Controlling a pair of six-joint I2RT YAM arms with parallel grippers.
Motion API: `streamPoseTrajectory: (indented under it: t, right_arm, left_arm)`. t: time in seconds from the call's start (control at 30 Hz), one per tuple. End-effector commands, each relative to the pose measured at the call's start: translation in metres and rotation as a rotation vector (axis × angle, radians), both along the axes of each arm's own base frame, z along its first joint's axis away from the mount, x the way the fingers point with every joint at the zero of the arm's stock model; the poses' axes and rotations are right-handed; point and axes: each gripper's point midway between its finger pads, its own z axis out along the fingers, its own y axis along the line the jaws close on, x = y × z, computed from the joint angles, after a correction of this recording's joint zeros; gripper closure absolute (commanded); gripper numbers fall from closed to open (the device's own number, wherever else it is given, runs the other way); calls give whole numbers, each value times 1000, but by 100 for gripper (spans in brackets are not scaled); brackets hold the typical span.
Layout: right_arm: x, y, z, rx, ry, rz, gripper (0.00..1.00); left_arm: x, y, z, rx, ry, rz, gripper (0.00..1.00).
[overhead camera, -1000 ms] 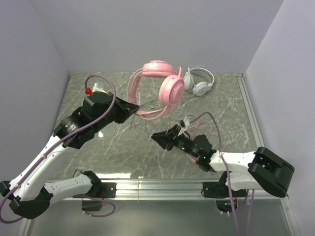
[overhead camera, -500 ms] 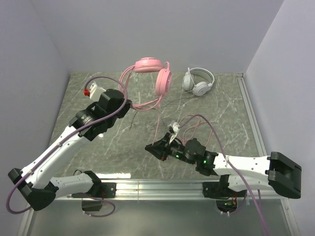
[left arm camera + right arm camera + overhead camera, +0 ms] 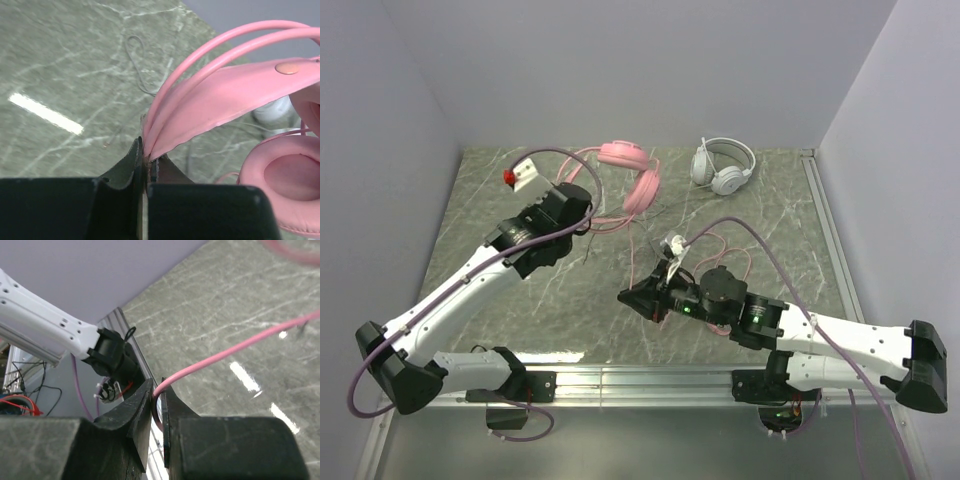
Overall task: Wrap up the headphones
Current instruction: Wrap the headphone cable with the right arm
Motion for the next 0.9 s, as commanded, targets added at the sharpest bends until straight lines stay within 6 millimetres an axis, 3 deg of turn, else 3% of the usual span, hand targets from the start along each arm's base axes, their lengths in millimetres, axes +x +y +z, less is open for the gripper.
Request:
streamPoseTrajectory:
  t: [0.0, 0.13, 0.3, 0.67, 0.87]
  right_arm:
    - [-6, -2, 22, -13, -29, 30, 82]
    - [-15, 8, 40, 78, -29, 103, 82]
    - [-2, 13, 65, 112, -18, 56, 86]
    - [27, -16, 117, 287, 39, 60, 86]
    - [51, -24, 138, 270, 38, 57, 84]
  left_arm:
    - [12, 2, 14, 63, -96, 50, 100]
    - [9, -2, -12, 139, -74, 43, 100]
    - [8, -10, -28, 160, -79, -42, 100]
    - [-9, -17, -33, 205, -106, -232, 100]
    - [-22, -41, -37, 223, -99, -423, 100]
